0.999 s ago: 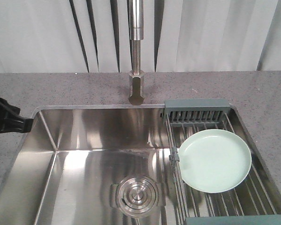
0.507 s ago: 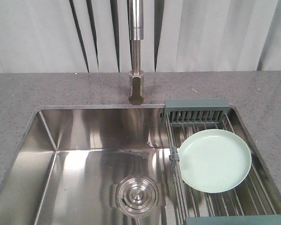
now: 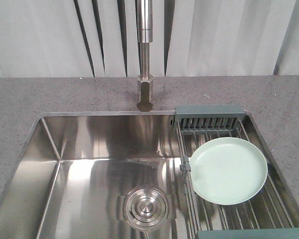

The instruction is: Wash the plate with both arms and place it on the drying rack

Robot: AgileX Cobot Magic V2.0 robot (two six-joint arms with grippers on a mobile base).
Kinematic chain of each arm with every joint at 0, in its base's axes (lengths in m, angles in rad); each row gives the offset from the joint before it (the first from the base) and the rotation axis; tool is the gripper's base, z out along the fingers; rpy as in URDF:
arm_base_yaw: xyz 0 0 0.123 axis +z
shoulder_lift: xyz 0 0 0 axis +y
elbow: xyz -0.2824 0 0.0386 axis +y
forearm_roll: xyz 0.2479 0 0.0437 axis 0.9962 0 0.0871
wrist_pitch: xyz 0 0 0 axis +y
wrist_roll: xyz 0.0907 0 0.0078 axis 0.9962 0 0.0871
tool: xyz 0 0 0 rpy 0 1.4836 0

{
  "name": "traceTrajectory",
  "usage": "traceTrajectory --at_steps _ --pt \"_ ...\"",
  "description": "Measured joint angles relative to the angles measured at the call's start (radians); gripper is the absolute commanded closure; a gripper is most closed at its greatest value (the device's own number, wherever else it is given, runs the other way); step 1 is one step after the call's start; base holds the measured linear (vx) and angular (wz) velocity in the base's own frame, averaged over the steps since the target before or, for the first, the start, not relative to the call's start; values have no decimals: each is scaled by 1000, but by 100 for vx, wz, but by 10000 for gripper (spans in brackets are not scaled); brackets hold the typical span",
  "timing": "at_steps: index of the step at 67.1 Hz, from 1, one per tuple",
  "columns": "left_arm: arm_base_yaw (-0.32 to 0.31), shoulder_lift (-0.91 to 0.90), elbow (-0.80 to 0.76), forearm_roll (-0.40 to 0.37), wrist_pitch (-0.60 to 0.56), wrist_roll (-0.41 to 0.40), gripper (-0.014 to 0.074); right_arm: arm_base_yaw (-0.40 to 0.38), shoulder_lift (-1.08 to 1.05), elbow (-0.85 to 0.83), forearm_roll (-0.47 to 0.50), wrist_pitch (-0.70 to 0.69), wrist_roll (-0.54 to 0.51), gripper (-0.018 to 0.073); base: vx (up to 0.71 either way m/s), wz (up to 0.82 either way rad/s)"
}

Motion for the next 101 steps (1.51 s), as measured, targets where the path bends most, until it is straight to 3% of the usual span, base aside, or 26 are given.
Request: traceTrajectory --at_steps 27,34,47,53,65,80,93,101 --pt "0 -4 2 -1 1 0 603 0 0 0 0 0 0 244 0 0" --pt "13 -39 28 -12 -16 46 603 0 0 0 0 0 0 244 0 0" --pt "131 -199 194 -185 -281 269 603 0 0 0 0 0 0 244 0 0" --pt "180 -289 291 -249 -418 322 603 0 0 0 0 0 0 244 0 0" --pt "248 -482 441 -273 -607 338 603 0 0 0 0 0 0 244 0 0" --pt "309 -651 555 -211 -662 301 603 0 0 0 0 0 0 244 0 0" --pt "336 -733 665 -204 -773 285 603 0 0 0 0 0 0 244 0 0" --pt "340 -736 678 -204 -777 281 603 0 0 0 0 0 0 244 0 0"
